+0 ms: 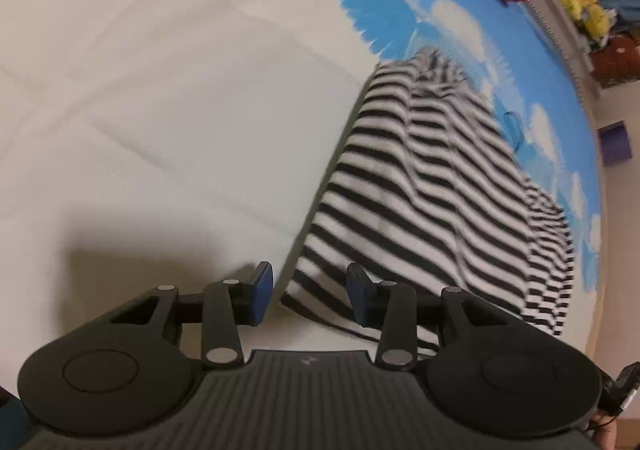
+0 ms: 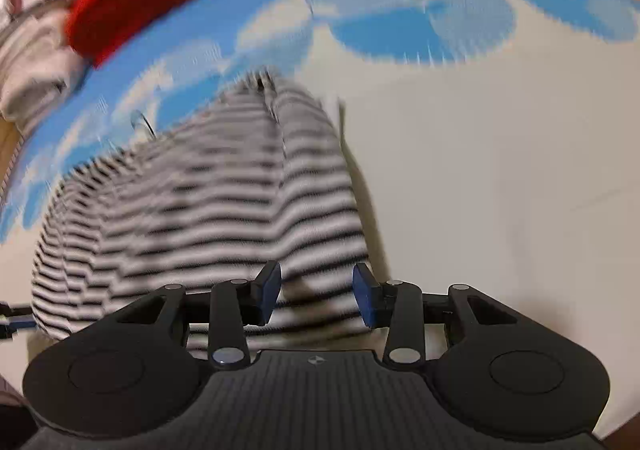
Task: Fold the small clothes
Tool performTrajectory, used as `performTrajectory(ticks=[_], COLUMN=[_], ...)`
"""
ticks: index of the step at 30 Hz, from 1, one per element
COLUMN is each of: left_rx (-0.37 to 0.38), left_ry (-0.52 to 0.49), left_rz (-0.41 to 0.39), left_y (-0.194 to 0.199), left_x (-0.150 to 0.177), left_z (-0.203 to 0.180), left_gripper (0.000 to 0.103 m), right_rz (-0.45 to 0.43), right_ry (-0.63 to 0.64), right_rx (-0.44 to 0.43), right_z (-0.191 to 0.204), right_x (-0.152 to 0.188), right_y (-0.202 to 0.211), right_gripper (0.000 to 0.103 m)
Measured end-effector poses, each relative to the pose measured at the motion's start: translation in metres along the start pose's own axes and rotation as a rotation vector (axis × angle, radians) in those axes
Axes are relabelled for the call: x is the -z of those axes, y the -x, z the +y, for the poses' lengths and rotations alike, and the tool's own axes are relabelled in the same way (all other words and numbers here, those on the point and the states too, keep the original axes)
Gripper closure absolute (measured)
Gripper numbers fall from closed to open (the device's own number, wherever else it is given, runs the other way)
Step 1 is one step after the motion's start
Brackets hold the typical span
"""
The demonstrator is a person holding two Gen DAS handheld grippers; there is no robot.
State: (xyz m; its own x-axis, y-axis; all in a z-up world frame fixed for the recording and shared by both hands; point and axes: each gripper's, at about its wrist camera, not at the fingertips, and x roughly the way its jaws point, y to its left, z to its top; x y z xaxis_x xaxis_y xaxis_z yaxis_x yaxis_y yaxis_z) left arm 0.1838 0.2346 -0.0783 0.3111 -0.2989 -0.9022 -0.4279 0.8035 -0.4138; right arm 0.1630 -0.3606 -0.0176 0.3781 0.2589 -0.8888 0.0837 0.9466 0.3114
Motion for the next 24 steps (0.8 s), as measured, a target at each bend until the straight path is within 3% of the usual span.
performTrajectory(ticks=[4, 5, 6, 7, 8, 12, 15, 17, 20, 22, 24], left_rx=[-0.018, -0.014, -0.004, 0.007, 0.018, 0.063, 0.043, -0.033, -0.188, -0.228, -0.192], left_ry=[-0.024, -0.037, -0.051, -0.071, -0.09, -0.133, -0.156, -0.184, -0.258, -0.294, -0.269], left_rz=[0.034, 0.034, 0.036, 0.025, 0.003, -0.125, -0.156, -0.083, 0.06, 0.074, 0.007], left_y=[-0.007, -0.007, -0.007, -0.006, -0.001, 0.043, 0.06, 0.048, 0.017, 0.012, 0.024], left_x=[0.004, 0.004, 0.004, 0.003, 0.003, 0.009, 0.014, 0.015, 0.021, 0.022, 0.018], left_z=[-0.002, -0.003, -0.004, -0.006, -0.008, -0.007, -0.002, 0.003, -0.002, -0.008, -0.01], left_gripper=[0.064, 0.074, 0.097, 0.102, 0.102, 0.103, 0.103, 0.102, 0.103, 0.103, 0.103], right_rz=[0.018, 0.019, 0.018, 0.016, 0.005, -0.124, -0.182, -0.127, 0.064, 0.094, 0.1], right_ry=[-0.025, -0.025, -0.018, -0.012, -0.011, -0.059, -0.07, -0.091, -0.064, 0.008, 0.006], right_rx=[-0.004, -0.01, -0.015, -0.028, -0.042, -0.143, -0.16, -0.093, 0.019, 0.061, 0.075], right_z=[-0.006, -0.006, -0.005, -0.004, -0.004, -0.011, -0.018, -0.026, -0.027, -0.019, -0.018], right_x=[0.002, 0.003, 0.003, 0.003, 0.002, -0.002, 0.0, 0.001, 0.006, 0.009, 0.009], right_y=[-0.006, -0.006, -0.005, -0.004, -0.001, 0.033, 0.053, 0.044, 0.008, -0.001, -0.003], right_gripper=[0.061, 0.063, 0.066, 0.08, 0.088, 0.092, 0.094, 0.102, 0.102, 0.102, 0.101])
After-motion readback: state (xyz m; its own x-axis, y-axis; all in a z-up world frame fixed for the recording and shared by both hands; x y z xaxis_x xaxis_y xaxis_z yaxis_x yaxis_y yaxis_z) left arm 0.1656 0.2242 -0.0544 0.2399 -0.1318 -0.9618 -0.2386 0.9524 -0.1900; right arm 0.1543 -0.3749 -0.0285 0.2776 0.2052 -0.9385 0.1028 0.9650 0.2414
